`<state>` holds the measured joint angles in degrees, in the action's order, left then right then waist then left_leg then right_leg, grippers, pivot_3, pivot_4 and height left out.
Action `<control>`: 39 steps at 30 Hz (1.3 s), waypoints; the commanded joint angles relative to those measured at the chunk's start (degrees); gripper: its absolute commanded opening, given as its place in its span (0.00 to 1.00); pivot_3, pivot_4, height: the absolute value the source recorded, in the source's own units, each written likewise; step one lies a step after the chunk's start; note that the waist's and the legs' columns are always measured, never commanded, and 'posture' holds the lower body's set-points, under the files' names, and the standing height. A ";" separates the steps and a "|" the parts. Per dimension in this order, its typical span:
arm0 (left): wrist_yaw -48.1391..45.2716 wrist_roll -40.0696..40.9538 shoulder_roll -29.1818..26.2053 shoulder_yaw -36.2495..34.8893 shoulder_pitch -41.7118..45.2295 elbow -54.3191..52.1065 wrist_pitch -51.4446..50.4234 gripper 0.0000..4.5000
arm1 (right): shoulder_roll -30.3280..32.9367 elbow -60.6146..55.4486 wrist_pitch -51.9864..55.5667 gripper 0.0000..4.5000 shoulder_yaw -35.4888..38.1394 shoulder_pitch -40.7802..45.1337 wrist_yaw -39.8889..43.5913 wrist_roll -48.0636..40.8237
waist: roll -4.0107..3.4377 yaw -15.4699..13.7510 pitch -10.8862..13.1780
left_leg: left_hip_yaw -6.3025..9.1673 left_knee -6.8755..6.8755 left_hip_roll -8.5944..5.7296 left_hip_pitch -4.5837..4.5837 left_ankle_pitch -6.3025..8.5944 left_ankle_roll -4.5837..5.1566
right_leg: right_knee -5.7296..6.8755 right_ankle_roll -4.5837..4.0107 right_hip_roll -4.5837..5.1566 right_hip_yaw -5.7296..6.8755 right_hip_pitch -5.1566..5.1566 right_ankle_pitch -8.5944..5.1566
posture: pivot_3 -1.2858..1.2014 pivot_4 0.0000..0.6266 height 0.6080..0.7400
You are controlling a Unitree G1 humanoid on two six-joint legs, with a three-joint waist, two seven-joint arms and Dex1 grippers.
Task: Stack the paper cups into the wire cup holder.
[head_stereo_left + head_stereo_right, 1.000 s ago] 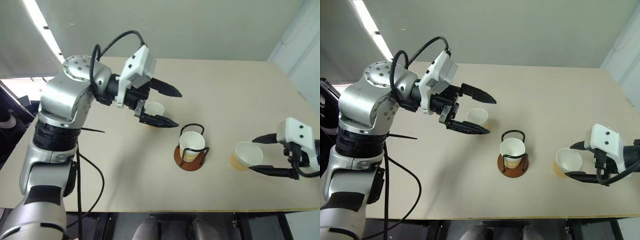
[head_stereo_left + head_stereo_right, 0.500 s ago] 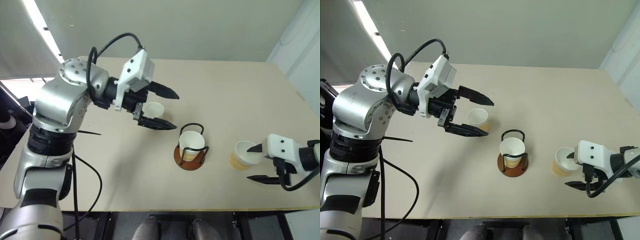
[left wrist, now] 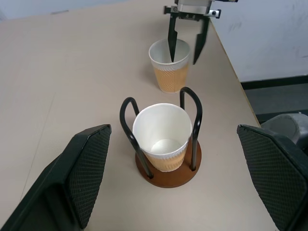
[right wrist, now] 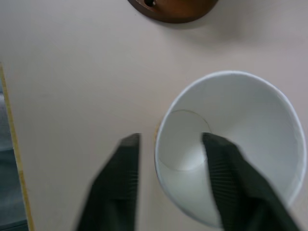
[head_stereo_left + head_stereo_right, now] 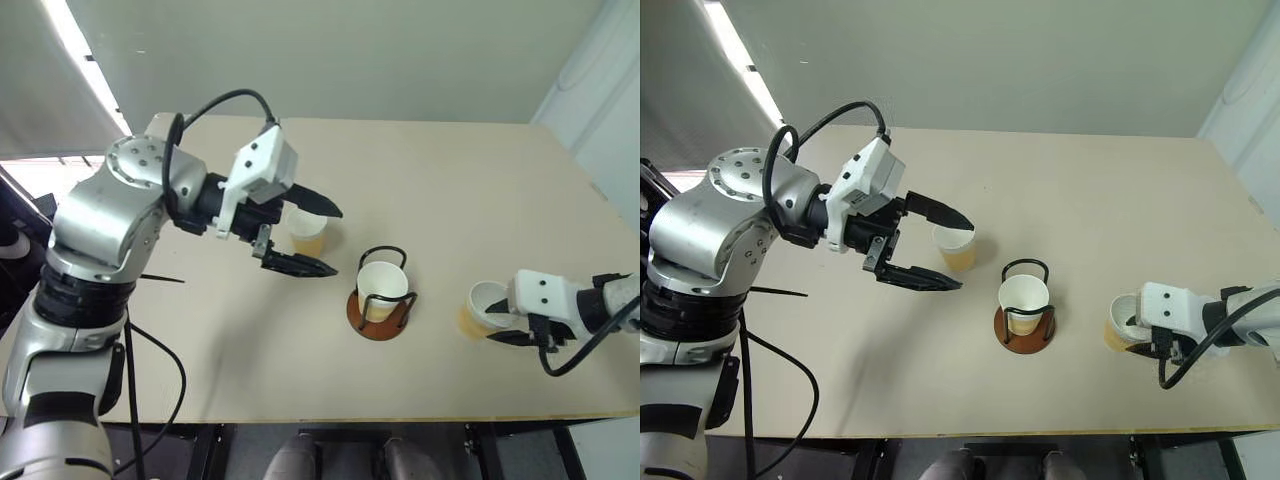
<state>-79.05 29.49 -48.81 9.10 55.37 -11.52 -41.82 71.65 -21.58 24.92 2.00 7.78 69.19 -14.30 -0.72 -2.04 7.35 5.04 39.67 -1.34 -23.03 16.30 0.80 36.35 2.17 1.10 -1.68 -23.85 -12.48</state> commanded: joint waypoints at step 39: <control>-2.87 -4.37 -4.89 -2.03 -2.24 8.70 8.57 1.00 | -3.74 -12.75 5.63 0.00 -11.73 41.13 8.26 -6.44 | -0.01 0.38 0.00 | 0.18 -0.17 -0.03 -0.18 0.01 -0.01 | -0.30 -0.04 -0.01 0.06 -0.12 -0.02 | 0.52 0.24 1.00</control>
<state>-81.58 25.42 -53.63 7.54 51.28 -2.54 -34.11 67.91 -33.90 31.55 -9.64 47.58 76.82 -22.06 -0.73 -1.66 7.35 5.23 39.49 -1.37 -23.21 16.31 0.79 36.04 2.13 1.09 -1.62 -23.97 -12.50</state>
